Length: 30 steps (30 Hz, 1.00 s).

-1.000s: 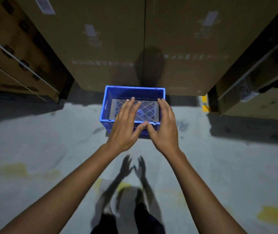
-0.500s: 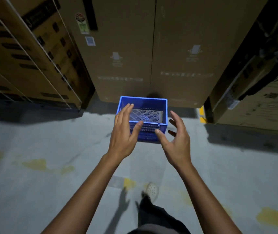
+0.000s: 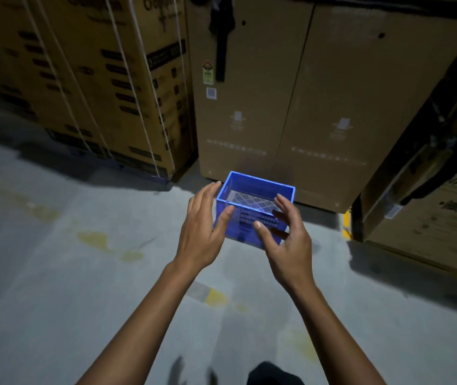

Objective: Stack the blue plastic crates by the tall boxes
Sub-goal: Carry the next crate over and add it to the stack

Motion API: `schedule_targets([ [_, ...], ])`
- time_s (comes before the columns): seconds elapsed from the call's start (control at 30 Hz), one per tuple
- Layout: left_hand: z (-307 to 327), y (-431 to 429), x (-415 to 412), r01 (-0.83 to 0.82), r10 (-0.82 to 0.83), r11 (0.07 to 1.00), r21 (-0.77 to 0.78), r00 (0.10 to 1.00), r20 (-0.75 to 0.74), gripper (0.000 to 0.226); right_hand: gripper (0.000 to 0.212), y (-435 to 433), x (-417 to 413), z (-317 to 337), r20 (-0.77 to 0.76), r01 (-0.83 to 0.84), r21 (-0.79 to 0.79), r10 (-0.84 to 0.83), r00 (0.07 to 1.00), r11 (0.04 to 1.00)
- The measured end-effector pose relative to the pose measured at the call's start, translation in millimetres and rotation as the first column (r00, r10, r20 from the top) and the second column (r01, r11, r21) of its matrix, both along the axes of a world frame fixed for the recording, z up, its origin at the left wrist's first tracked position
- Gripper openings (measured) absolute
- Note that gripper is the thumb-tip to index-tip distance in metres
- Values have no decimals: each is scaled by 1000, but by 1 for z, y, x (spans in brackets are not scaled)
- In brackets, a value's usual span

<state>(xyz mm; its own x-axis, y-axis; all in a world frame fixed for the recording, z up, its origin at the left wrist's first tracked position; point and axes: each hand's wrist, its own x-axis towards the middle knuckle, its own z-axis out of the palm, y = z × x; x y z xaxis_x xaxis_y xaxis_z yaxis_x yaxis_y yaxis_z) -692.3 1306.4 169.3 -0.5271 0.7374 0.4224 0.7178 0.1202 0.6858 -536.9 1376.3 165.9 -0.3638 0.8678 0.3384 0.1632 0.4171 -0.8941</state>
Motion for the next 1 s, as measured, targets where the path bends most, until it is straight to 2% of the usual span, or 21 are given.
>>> schedule_targets([
  [0.27,10,-79,89,-163,163,987,10,987,-8,62,62,-65,67,14,-53,-228,-10,227,972,974],
  [0.53,-10,-181,221,-314,316,947,-67,949,22,58,44,-141,169,2,-72,-420,-84,415,907,903],
  [0.7,-10,-260,271,-481,484,872,-92,875,15,55,41,-204,201,-5,-59,-601,-128,598,799,789],
  [0.83,-13,-336,308,-591,595,800,-108,804,9,54,38,-267,217,-9,-106,-683,-187,677,728,706],
  [1.0,-15,-446,358,-742,745,666,-77,667,11,54,37,-364,242,-13,-113,-824,-206,824,556,528],
])
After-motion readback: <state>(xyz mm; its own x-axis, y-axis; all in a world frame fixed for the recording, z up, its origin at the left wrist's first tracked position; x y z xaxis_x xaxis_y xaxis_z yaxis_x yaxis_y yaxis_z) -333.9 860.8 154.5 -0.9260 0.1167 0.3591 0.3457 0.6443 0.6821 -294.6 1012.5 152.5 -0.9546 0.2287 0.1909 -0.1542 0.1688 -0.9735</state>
